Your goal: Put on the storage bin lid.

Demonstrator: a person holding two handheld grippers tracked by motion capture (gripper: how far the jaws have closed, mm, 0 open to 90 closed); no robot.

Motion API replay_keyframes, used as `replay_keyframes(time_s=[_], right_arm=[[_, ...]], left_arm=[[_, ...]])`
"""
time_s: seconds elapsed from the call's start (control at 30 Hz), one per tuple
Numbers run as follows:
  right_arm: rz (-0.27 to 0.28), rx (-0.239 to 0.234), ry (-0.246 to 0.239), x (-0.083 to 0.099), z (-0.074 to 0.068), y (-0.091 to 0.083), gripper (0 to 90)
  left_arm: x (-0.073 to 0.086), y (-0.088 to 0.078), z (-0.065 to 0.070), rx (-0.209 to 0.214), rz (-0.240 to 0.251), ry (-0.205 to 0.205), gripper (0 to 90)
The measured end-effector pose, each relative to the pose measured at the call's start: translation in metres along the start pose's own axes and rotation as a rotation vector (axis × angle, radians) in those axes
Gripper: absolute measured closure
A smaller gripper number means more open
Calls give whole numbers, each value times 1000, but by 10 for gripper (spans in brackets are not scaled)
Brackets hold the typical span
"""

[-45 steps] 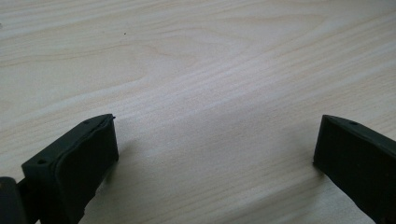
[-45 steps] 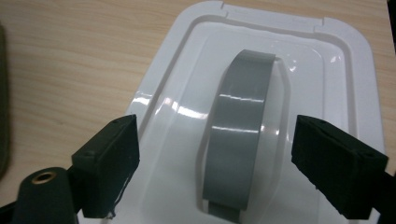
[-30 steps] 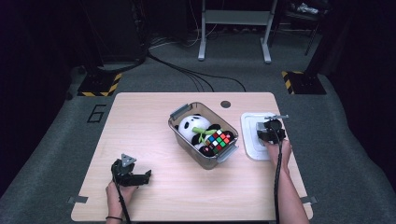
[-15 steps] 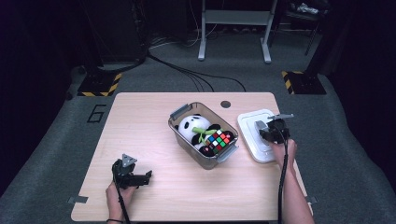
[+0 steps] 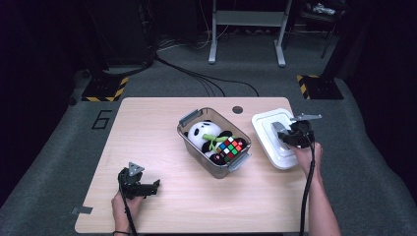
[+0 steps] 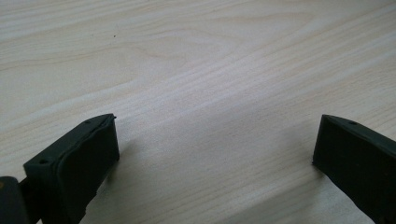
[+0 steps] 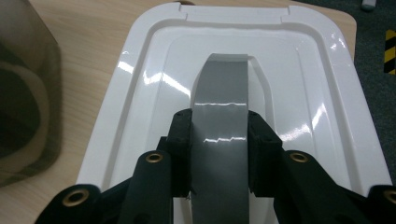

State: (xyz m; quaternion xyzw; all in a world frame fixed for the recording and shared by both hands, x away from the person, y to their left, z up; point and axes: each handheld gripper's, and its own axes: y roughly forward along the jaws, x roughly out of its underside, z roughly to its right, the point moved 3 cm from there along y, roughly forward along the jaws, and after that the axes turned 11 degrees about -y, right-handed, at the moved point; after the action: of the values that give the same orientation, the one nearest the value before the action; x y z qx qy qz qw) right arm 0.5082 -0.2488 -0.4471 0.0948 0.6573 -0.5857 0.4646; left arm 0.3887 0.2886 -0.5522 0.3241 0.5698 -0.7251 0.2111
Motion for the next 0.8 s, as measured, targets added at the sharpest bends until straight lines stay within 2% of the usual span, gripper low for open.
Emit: replay_keyframes(time_s=[0.1, 0.13, 0.27, 0.4, 0.8], right_arm=[[12, -3, -1, -4, 0, -5, 669], [16, -10, -11, -9, 0, -12, 669], [21, -16, -42, -18, -1, -20, 669], [15, -9, -36, -29, -5, -29, 669], [42, -36, -86, -57, -14, -47, 670]], left_arm=[[0, 0, 0, -1, 1, -1, 2], [0, 0, 0, -2, 2, 0, 3], [0, 0, 0, -3, 2, -1, 3], [0, 0, 0, -4, 3, 0, 3], [0, 0, 0, -3, 3, 0, 5]])
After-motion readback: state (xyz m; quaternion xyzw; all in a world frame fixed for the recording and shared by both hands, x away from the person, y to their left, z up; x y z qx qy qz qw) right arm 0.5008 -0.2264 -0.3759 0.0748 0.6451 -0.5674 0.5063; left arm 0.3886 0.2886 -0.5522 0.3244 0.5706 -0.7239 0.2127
